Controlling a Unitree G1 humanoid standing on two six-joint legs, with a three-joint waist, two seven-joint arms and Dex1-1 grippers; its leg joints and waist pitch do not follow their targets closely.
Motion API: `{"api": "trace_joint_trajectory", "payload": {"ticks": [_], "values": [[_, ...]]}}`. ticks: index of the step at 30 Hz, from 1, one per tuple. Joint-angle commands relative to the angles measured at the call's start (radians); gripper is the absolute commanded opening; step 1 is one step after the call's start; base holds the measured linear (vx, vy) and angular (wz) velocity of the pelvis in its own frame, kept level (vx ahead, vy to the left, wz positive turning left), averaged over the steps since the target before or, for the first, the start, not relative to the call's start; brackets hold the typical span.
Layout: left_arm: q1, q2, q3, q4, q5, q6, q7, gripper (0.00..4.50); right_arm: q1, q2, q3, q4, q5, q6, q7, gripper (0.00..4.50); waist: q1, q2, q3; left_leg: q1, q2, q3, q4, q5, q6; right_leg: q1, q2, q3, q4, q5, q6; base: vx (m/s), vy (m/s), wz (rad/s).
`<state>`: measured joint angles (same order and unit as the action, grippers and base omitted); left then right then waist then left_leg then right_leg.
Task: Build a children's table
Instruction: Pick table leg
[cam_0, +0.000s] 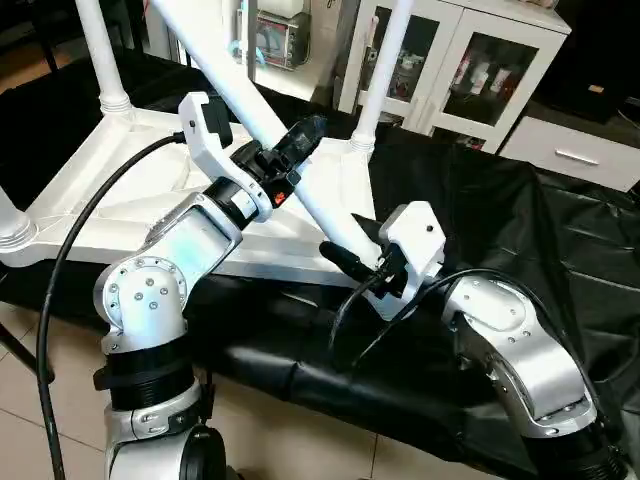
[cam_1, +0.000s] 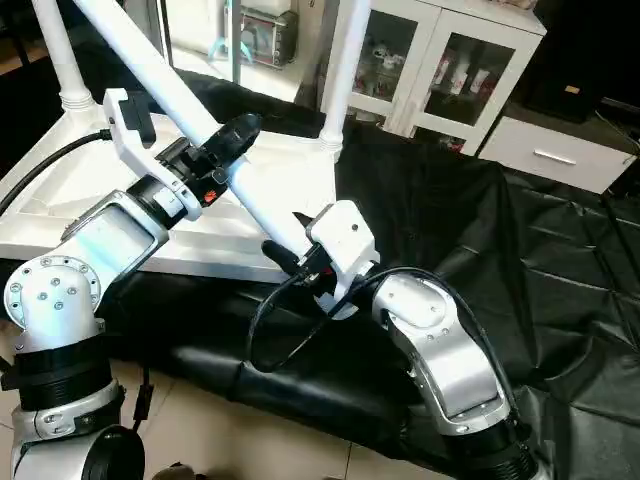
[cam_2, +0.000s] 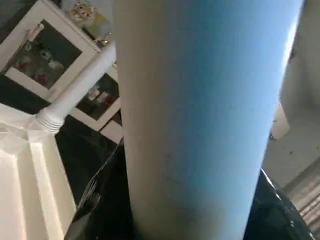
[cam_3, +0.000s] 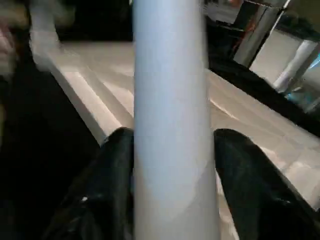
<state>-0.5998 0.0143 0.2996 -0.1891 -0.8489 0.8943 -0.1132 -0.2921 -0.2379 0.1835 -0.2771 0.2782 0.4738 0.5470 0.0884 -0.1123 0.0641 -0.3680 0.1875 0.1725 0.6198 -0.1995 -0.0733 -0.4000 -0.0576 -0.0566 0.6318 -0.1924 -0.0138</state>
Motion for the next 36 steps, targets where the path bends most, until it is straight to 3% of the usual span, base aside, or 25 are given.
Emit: {"api": "trace_joint_trajectory", "payload": {"ticks": [1, 2, 3, 4, 5, 6, 7, 8, 10, 11, 13, 14, 15, 18, 20, 21, 26, 29, 32, 36], "values": [[-0.032, 0.005, -0.014, 0.01, 0.014, -0.004, 0.013, 1.73, -0.036, 0.004, -0.105, -0.045, 0.16, 0.097, 0.023, 2.92, 0.0, 0.026, -0.068, 0.017, 0.044, -0.021, -0.081, -0.145, -0.039, 0.051, -0.074, 0.05, -0.064, -0.062, -0.12, 0.0, 0.0, 0.0], [-0.036, 0.009, -0.015, 0.013, 0.019, -0.005, 0.013, 1.73, -0.045, 0.009, -0.137, -0.052, 0.214, 0.127, 0.03, 2.94, -0.001, 0.025, -0.068, 0.019, 0.042, -0.019, -0.081, -0.143, -0.036, 0.051, -0.072, 0.051, -0.064, -0.056, -0.121, 0.0, 0.0, 0.0], [-0.042, 0.015, -0.015, 0.02, 0.018, -0.005, 0.014, 1.73, -0.075, 0.002, -0.218, -0.047, 0.354, 0.204, 0.039, 2.94, -0.001, 0.027, -0.068, 0.018, 0.044, -0.021, -0.082, -0.14, -0.035, 0.051, -0.072, 0.05, -0.063, -0.056, -0.12, 0.0, 0.0, 0.0], [-0.045, 0.017, -0.015, 0.023, 0.017, -0.005, 0.015, 1.73, -0.087, -0.002, -0.251, -0.044, 0.411, 0.235, 0.043, 3.04, 0.0, 0.027, -0.068, 0.023, 0.043, -0.021, -0.08, -0.148, -0.032, 0.051, -0.071, 0.049, -0.06, -0.059, -0.121, 0.0, 0.0, 0.0], [-0.052, 0.021, -0.013, 0.029, 0.016, -0.005, 0.019, 1.72, -0.115, -0.038, -0.33, -0.025, 0.567, 0.306, 0.06, 3.18, 0.002, 0.029, -0.069, 0.023, 0.043, -0.02, -0.08, -0.147, -0.034, 0.049, -0.072, 0.049, -0.063, -0.064, -0.119, 0.0, 0.0, 0.0], [-0.056, 0.025, -0.013, 0.032, 0.015, -0.003, 0.016, 1.72, -0.131, -0.083, -0.381, -0.006, 0.667, 0.356, 0.091, 3.31, 0.006, 0.029, -0.068, 0.027, 0.042, -0.019, -0.078, -0.153, -0.035, 0.05, -0.07, 0.048, -0.064, -0.074, -0.117, 0.0, 0.0, 0.0], [-0.057, 0.028, -0.015, 0.033, 0.014, -0.002, 0.014, 1.72, -0.136, -0.106, -0.4, 0.003, 0.699, 0.377, 0.109, 3.37, 0.009, 0.024, -0.068, 0.022, 0.041, -0.018, -0.077, -0.139, -0.035, 0.053, -0.071, 0.048, -0.064, -0.069, -0.114, 0.0, 0.0, 0.0], [-0.059, 0.029, -0.016, 0.034, 0.013, -0.002, 0.013, 1.72, -0.138, -0.122, -0.407, 0.011, 0.695, 0.387, 0.124, 3.39, 0.011, 0.025, -0.068, 0.021, 0.04, -0.017, -0.077, -0.129, -0.035, 0.054, -0.071, 0.048, -0.066, -0.065, -0.113, 0.0, 0.0, 0.0], [-0.065, 0.037, -0.022, 0.038, 0.013, 0.0, 0.003, 1.72, -0.145, -0.208, -0.442, 0.063, 0.642, 0.441, 0.199, 3.49, 0.015, 0.012, -0.07, 0.014, 0.038, -0.014, -0.074, -0.09, -0.032, 0.058, -0.072, 0.048, -0.07, -0.064, -0.113, 0.0, 0.0, 0.0], [-0.067, 0.041, -0.025, 0.039, 0.014, 0.001, -0.002, 1.72, -0.151, -0.228, -0.447, 0.089, 0.602, 0.457, 0.2, 3.62, 0.017, 0.012, -0.071, 0.012, 0.038, -0.015, -0.073, -0.077, -0.034, 0.06, -0.075, 0.048, -0.068, -0.065, -0.115, 0.0, 0.0, 0.0], [-0.071, 0.048, -0.032, 0.04, 0.014, 0.006, -0.012, 1.72, -0.153, -0.27, -0.432, 0.127, 0.525, 0.472, 0.193, 3.73, 0.018, 0.008, -0.07, 0.01, 0.036, -0.013, -0.072, -0.069, -0.041, 0.058, -0.077, 0.048, -0.074, -0.114, -0.119, 0.0, 0.0, 0.0], [-0.071, 0.048, -0.032, 0.04, 0.013, 0.006, -0.012, 1.72, -0.152, -0.273, -0.43, 0.128, 0.521, 0.471, 0.194, 3.79, 0.019, 0.009, -0.071, 0.01, 0.037, -0.014, -0.072, -0.067, -0.043, 0.059, -0.078, 0.047, -0.073, -0.123, -0.119, 0.0, 0.0, 0.0], [-0.074, 0.049, -0.033, 0.04, 0.01, 0.008, -0.014, 1.72, -0.15, -0.307, -0.4, 0.146, 0.525, 0.476, 0.166, 3.97, 0.019, 0.01, -0.07, 0.013, 0.039, -0.014, -0.072, -0.077, -0.044, 0.056, -0.079, 0.046, -0.076, -0.149, -0.119, 0.0, 0.0, 0.0], [-0.078, 0.054, -0.037, 0.038, 0.005, 0.012, -0.02, 1.72, -0.156, -0.312, -0.387, 0.153, 0.574, 0.492, 0.122, 4.16, 0.02, 0.009, -0.069, 0.014, 0.039, -0.015, -0.072, -0.083, -0.044, 0.054, -0.079, 0.046, -0.077, -0.159, -0.114, 0.0, 0.0, 0.0], [-0.082, 0.059, -0.041, 0.037, -0.001, 0.014, -0.027, 1.72, -0.166, -0.301, -0.397, 0.151, 0.611, 0.52, 0.119, 4.3, 0.02, 0.01, -0.071, 0.014, 0.039, -0.016, -0.071, -0.083, -0.04, 0.054, -0.078, 0.045, -0.075, -0.154, -0.116, 0.0, 0.0, 0.0], [-0.082, 0.061, -0.043, 0.036, -0.003, 0.015, -0.031, 1.72, -0.17, -0.294, -0.404, 0.151, 0.606, 0.532, 0.128, 4.47, 0.02, 0.01, -0.071, 0.013, 0.04, -0.016, -0.072, -0.083, -0.037, 0.054, -0.077, 0.045, -0.075, -0.149, -0.118, 0.0, 0.0, 0.0], [-0.07, 0.082, -0.063, 0.007, -0.044, 0.031, -0.113, 1.72, -0.178, -0.276, -0.429, 0.15, 0.602, 0.559, 0.158, 4.5, 0.025, 0.01, -0.071, 0.013, 0.04, -0.015, -0.073, -0.075, -0.042, 0.052, -0.078, 0.045, -0.073, -0.144, -0.124, 0.0, 0.0, 0.0], [-0.031, 0.077, -0.029, -0.03, -0.21, 0.068, -0.26, 1.72, -0.177, -0.285, -0.441, 0.151, 0.647, 0.565, 0.151, 4.5, 0.031, 0.012, -0.07, 0.015, 0.039, -0.012, -0.073, -0.075, -0.055, 0.05, -0.079, 0.044, -0.07, -0.135, -0.143, 0.0, 0.0, 0.0], [0.007, 0.1, -0.031, -0.064, -0.285, 0.087, -0.385, 1.72, -0.169, -0.295, -0.442, 0.145, 0.677, 0.57, 0.15, 4.5, 0.031, 0.012, -0.069, 0.014, 0.038, -0.011, -0.075, -0.082, -0.061, 0.05, -0.077, 0.044, -0.072, -0.134, -0.146, 0.0, 0.0, 0.0], [0.022, 0.121, -0.034, -0.064, -0.312, 0.096, -0.452, 1.72, -0.159, -0.294, -0.455, 0.12, 0.701, 0.598, 0.165, 4.5, 0.028, 0.015, -0.066, 0.015, 0.039, -0.011, -0.078, -0.129, -0.064, 0.049, -0.077, 0.044, -0.078, -0.195, -0.123, 0.0, 0.0, 0.0]]}}
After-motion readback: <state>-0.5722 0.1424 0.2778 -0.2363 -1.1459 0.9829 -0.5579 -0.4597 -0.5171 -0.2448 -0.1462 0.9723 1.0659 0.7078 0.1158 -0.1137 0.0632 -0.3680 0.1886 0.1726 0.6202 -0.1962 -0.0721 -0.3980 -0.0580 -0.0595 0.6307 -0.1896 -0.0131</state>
